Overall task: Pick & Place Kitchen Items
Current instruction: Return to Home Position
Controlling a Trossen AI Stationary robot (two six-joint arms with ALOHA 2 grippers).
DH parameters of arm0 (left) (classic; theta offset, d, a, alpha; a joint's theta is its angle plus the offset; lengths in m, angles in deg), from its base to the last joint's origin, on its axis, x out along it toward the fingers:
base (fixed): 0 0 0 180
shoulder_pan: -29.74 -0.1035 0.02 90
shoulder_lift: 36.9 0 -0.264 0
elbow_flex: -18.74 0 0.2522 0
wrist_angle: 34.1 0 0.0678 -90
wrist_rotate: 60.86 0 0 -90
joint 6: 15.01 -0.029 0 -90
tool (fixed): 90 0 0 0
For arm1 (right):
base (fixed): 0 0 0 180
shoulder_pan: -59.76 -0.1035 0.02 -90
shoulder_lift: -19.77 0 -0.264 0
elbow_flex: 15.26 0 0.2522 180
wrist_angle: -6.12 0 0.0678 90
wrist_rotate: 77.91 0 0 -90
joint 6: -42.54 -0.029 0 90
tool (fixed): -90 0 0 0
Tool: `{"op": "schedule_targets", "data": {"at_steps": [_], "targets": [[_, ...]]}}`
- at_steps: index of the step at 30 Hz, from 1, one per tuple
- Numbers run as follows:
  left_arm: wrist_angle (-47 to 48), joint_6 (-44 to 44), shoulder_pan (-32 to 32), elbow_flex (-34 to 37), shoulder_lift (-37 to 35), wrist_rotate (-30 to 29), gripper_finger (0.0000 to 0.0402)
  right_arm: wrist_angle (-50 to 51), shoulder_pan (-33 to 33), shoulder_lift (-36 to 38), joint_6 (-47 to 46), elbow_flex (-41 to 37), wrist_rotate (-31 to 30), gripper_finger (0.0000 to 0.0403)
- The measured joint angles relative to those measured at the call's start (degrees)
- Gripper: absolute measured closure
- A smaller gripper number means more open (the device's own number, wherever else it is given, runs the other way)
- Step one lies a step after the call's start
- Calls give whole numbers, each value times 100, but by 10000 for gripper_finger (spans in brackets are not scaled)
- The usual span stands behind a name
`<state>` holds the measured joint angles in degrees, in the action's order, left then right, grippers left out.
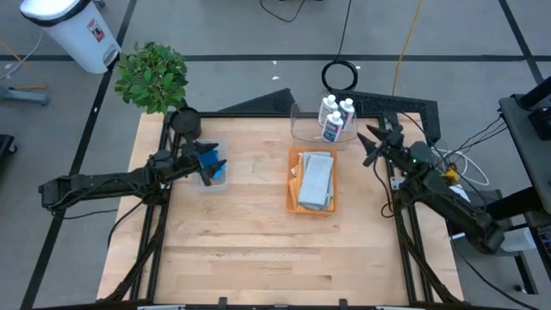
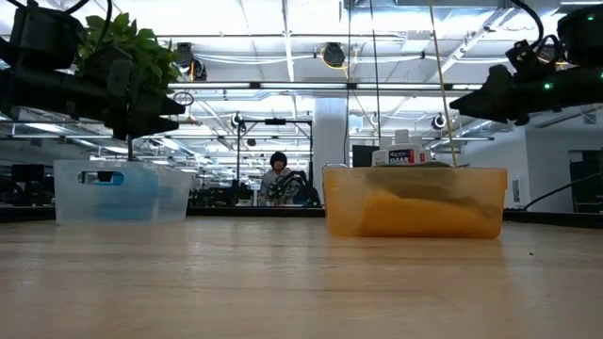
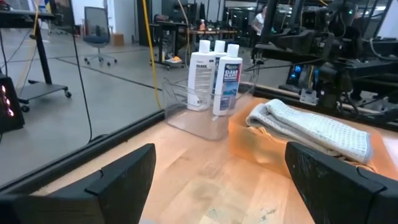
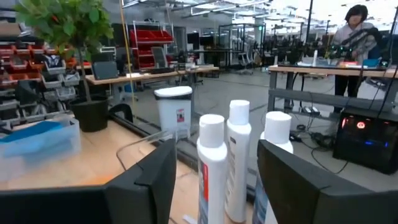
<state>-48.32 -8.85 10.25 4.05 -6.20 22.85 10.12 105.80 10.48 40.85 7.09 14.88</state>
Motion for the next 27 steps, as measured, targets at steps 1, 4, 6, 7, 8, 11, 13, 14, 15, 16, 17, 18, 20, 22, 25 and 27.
{"op": "schedule_targets", "data": {"at_steps": [1, 4, 6, 7, 8, 11, 13, 14, 15, 16, 17, 18, 20, 22, 25, 27], "targets": [[-1, -4, 0, 0, 0, 0, 39, 21, 0, 128, 11, -68, 0, 209], [-7, -21, 0, 0, -2, 0, 39, 144, 0, 472, 18, -160, 0, 209], [-7, 0, 0, 0, 0, 0, 39, 204, 0, 635, 35, -180, 0, 211], [-7, 4, -2, 0, 0, 0, 39, 271, 0, 703, 63, -205, 0, 212], [-7, 3, -2, 0, 0, 0, 39, 322, 0, 765, 66, -244, 0, 213], [-9, 3, -4, 2, -2, -2, 39, 335, 0, 919, 19, -395, 14, 215], [-10, 3, -4, 2, 0, -2, 39, 202, 0, 915, -95, -492, 18, 215], [-10, 3, -4, 2, 0, -2, 39, 201, 0, 914, -136, -525, 17, 214], [-10, 3, -4, 2, -1, -2, 39, 229, 0, 912, -142, -541, 29, 213], [-10, 3, -4, 2, -1, -2, 39, 247, -2, 912, -127, -546, 31, 212], [-10, 3, -4, 3, 0, -2, 39, 254, 0, 912, -78, -550, 29, 212], [-10, 3, -4, 4, -1, -2, 39, 258, 0, 912, -34, -550, 26, 211], [-12, 4, -4, 4, -1, -2, 39, 343, 0, 910, 143, -554, 26, 211], [-12, 5, -4, 4, -2, -2, 39, 539, 0, 886, 240, -554, 26, 213], [-12, 5, -4, 4, 0, -4, 39, 649, 0, 830, 238, -559, 21, 216], [-12, 5, -4, 4, -1, -4, 39, 649, 0, 793, 238, -561, 22, 217]]}}
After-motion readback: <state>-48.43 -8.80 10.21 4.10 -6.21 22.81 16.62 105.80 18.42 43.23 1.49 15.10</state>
